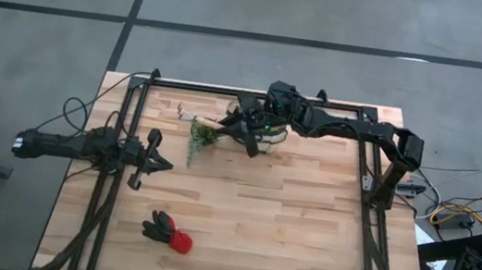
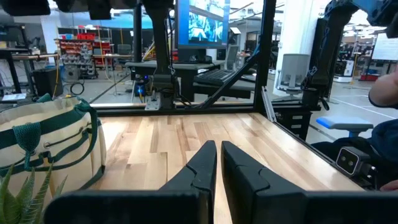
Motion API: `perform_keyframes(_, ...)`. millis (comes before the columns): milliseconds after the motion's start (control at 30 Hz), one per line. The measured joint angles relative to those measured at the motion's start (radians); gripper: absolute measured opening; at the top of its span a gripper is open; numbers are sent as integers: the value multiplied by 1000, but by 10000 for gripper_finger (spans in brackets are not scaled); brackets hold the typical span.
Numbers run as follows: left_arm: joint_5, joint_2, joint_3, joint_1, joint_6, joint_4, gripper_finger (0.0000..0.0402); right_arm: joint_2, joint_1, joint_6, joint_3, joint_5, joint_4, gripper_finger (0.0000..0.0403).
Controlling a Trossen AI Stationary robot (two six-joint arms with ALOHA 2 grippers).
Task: Pick & Place Garden tools in Gardening bag
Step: Put the brown hand rake into the gardening bag
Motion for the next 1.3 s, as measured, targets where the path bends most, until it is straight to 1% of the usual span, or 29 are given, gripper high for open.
perform_keyframes(133, 0, 0, 0, 0, 0, 0, 28, -6, 20, 7, -79, 18, 199, 66)
perform_keyframes(300, 0, 0, 0, 0, 0, 0, 28, -48, 26, 55, -207, 54, 449, 66)
perform_keyframes(367, 0, 0, 0, 0, 0, 0, 28, -73, 25, 68, -254, 67, 500, 66)
perform_keyframes(633, 0, 0, 0, 0, 0, 0, 28, -258, 25, -11, -445, 256, 506, 66)
perform_keyframes(1000, 0, 0, 0, 0, 0, 0, 28, -521, 11, -76, -681, 452, 490, 66)
perform_keyframes(1133, 0, 0, 0, 0, 0, 0, 28, -583, 7, -80, -748, 571, 490, 66)
perform_keyframes(1200, 0, 0, 0, 0, 0, 0, 28, -600, 6, -86, -772, 597, 488, 66)
perform_keyframes(1300, 0, 0, 0, 0, 0, 0, 28, -608, -3, -82, -788, 601, 487, 66)
